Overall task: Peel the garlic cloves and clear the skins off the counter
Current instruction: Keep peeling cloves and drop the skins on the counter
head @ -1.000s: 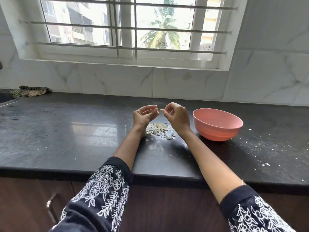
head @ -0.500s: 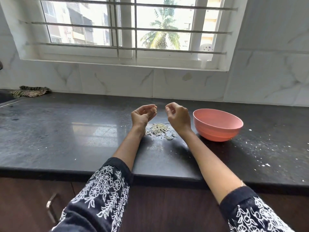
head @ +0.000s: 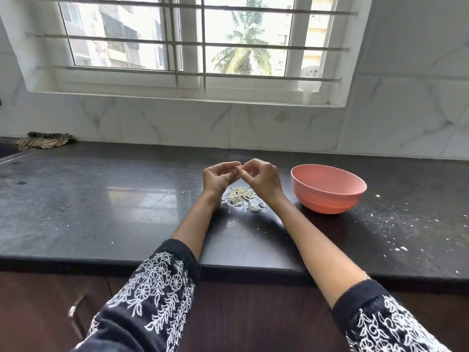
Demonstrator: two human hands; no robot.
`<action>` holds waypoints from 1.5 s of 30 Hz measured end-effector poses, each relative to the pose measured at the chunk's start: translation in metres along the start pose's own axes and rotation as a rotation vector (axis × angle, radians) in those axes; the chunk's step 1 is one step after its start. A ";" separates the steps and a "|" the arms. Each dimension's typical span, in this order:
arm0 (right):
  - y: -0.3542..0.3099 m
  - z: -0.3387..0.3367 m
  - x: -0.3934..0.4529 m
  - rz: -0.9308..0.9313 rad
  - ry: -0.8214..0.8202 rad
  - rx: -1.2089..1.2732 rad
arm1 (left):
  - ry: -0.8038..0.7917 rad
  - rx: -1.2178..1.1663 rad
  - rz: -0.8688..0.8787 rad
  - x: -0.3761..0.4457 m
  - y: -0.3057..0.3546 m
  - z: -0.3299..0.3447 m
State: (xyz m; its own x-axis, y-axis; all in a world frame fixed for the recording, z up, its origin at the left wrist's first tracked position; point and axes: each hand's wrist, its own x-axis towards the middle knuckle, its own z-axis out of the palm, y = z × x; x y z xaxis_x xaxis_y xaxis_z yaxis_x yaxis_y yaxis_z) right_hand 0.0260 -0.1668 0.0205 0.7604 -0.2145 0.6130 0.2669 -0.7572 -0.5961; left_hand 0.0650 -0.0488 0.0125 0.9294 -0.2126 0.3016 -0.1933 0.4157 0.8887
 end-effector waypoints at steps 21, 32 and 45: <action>0.001 0.000 0.002 -0.038 0.060 0.055 | -0.021 -0.008 -0.034 -0.002 0.003 0.000; 0.000 -0.003 0.001 -0.055 0.087 0.056 | -0.007 0.072 0.014 -0.001 0.002 -0.001; 0.006 -0.003 0.004 0.048 0.045 0.014 | -0.036 0.143 -0.015 -0.001 -0.001 0.000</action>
State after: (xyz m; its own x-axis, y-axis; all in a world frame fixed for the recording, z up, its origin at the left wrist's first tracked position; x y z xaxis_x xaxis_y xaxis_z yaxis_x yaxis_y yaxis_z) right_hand 0.0288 -0.1740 0.0206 0.7454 -0.2781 0.6058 0.2391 -0.7368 -0.6324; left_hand 0.0640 -0.0489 0.0116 0.9211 -0.2504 0.2982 -0.2252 0.2822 0.9325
